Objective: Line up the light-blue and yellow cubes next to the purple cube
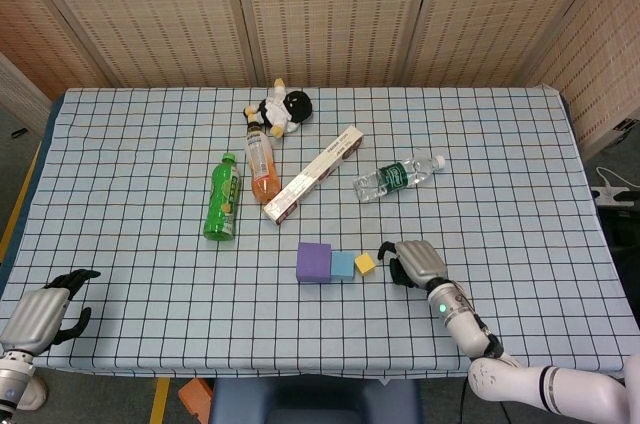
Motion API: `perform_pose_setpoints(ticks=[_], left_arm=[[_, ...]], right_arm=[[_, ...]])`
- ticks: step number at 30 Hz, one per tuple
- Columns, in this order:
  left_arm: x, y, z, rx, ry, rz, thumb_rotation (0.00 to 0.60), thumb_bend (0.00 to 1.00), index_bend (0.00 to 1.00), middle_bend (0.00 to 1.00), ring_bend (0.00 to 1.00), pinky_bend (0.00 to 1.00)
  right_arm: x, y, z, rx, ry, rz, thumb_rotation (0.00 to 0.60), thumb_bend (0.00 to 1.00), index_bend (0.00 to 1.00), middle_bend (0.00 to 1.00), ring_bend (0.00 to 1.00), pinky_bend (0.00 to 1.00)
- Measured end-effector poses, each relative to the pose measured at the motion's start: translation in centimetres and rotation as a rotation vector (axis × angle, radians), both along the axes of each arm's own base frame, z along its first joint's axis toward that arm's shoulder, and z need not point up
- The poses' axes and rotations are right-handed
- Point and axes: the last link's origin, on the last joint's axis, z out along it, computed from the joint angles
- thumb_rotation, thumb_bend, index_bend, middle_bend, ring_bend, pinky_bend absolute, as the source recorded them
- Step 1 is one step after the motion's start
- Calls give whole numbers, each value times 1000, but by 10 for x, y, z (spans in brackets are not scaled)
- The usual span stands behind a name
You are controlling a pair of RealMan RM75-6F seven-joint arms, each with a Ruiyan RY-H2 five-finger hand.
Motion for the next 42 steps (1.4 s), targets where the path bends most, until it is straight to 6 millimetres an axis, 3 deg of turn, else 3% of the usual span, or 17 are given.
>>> perform_pose_setpoints(ticks=[42], left_arm=[[0,0,0,-3,0,2,600,502,221,200,224,433]], right_arm=[[-4,0,-11,88,-133,-44,600,756,390,902,971,1000]])
